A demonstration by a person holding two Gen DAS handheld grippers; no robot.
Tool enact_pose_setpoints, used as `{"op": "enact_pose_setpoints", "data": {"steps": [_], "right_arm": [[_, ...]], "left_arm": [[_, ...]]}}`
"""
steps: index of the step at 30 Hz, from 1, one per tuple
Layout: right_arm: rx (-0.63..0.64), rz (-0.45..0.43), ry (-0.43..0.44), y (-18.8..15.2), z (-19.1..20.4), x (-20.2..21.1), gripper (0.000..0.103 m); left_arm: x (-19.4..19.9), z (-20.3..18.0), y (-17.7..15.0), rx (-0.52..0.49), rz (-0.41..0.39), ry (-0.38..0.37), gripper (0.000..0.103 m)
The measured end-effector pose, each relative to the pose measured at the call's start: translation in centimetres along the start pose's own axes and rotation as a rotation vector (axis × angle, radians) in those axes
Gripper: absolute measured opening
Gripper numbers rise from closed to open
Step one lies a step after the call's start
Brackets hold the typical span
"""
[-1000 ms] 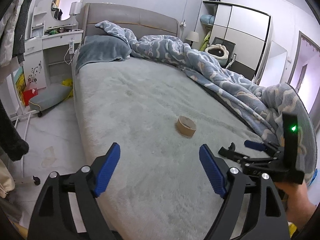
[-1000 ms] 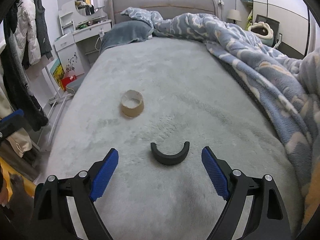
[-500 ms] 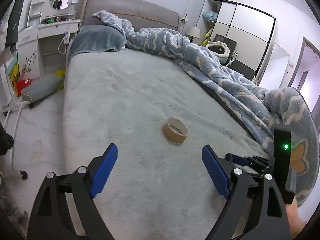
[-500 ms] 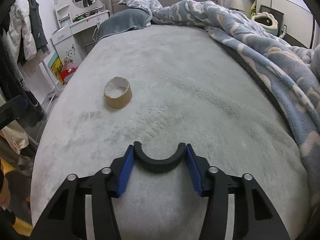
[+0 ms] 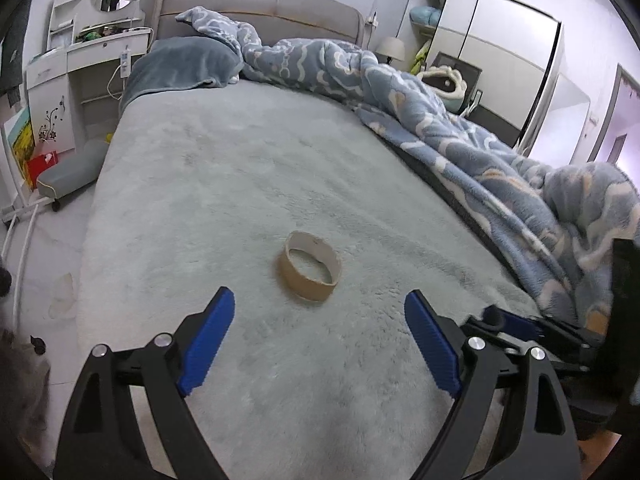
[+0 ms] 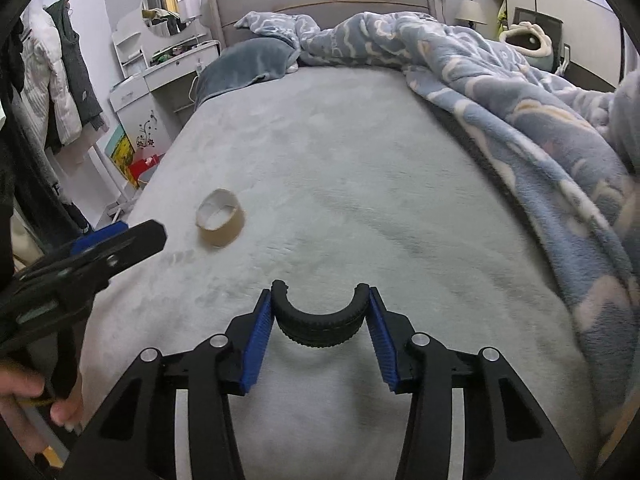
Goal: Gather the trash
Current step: 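Grasp the brown tape roll with the left tool while the right tool grasps the black arc, then carry both items over the teal bin and open both tools to drop them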
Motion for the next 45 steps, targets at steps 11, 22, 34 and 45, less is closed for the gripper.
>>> {"op": "enact_pose_setpoints", "data": {"steps": [11, 22, 34, 45], "right_arm": [[-0.042, -0.017, 0.032, 0.4, -1.9, 0.8, 0.047], [-0.087, -0.038, 0.066, 1.1, -2.6, 1.6, 0.047], [-0.078, -0.072, 0.056, 2.2, -2.5, 3.9, 0.047], [-0.021, -0.030, 0.037, -0.1, -1.0, 6.8, 0.047]], "left_arm": [[-4.5, 0.6, 0.1, -0.012, 0.073, 0.161, 0.080], [-7.5, 0.7, 1.6, -0.025, 0.135, 0.216, 0.070], [-5.3, 0.5, 0.1, -0.025, 0.196, 0.134, 0.045], [4.8, -0.6, -3.5, -0.087, 0.174, 0.060, 0.045]]}}
Point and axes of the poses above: each gripper's, at about its wrist camera, not at the fingertips, and x roughly against the way its jaws point, z to its left, y to its top, the point moved 7 cm from there along -x, roughly the way its jaws point, and after that the axes turned 5 degrees about -y, right-handed, at the moved point
